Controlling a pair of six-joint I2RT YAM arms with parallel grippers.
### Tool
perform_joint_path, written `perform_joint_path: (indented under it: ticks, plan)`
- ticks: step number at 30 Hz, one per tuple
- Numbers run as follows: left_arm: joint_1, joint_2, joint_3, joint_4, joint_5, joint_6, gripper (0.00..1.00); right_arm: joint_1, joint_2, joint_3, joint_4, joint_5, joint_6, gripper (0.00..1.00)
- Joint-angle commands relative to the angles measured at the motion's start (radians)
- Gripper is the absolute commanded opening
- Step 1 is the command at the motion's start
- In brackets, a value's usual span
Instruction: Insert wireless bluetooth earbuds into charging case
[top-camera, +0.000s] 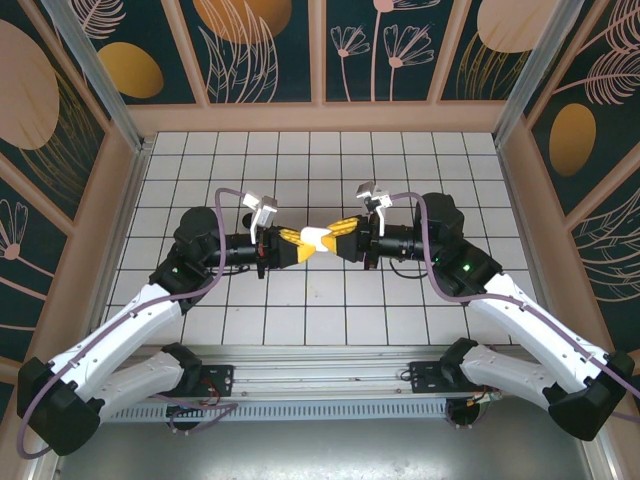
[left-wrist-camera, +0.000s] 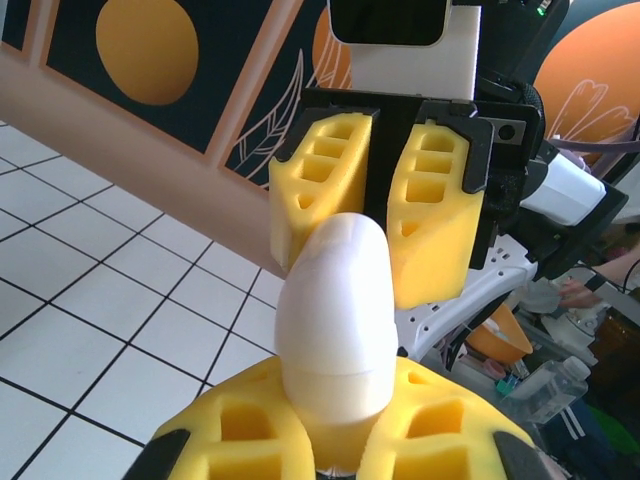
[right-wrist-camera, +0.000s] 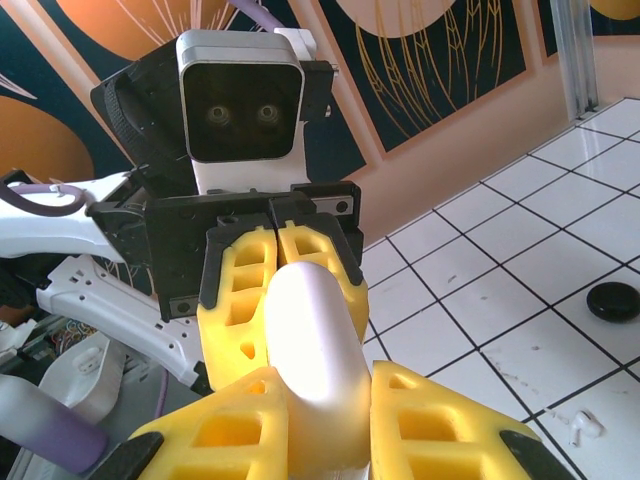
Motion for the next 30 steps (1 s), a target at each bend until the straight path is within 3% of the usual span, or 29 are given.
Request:
perform_joint_path:
  ticks: [1, 4, 8, 20, 30]
  plan:
    - [0.001, -0.021, -0.021, 0.008, -0.046, 0.064, 0.00, 0.000, 0.006, -0.004, 0.036, -0.015, 0.000, 0.16]
    - [0.002, -0.039, -0.036, 0.023, -0.051, 0.098, 0.00, 0.000, 0.011, -0.004, 0.034, 0.029, 0.009, 0.29]
    - [0.001, -0.056, -0.062, 0.063, -0.035, 0.121, 0.00, -0.005, 0.038, 0.012, -0.005, 0.116, 0.013, 0.36]
    - [0.002, -0.101, -0.114, 0.091, -0.053, 0.171, 0.00, -0.040, 0.121, 0.032, -0.075, 0.211, 0.083, 0.42]
    - [0.002, -0.114, -0.122, -0.014, -0.185, 0.206, 0.00, -0.064, 0.131, 0.035, -0.076, 0.187, 0.125, 0.44]
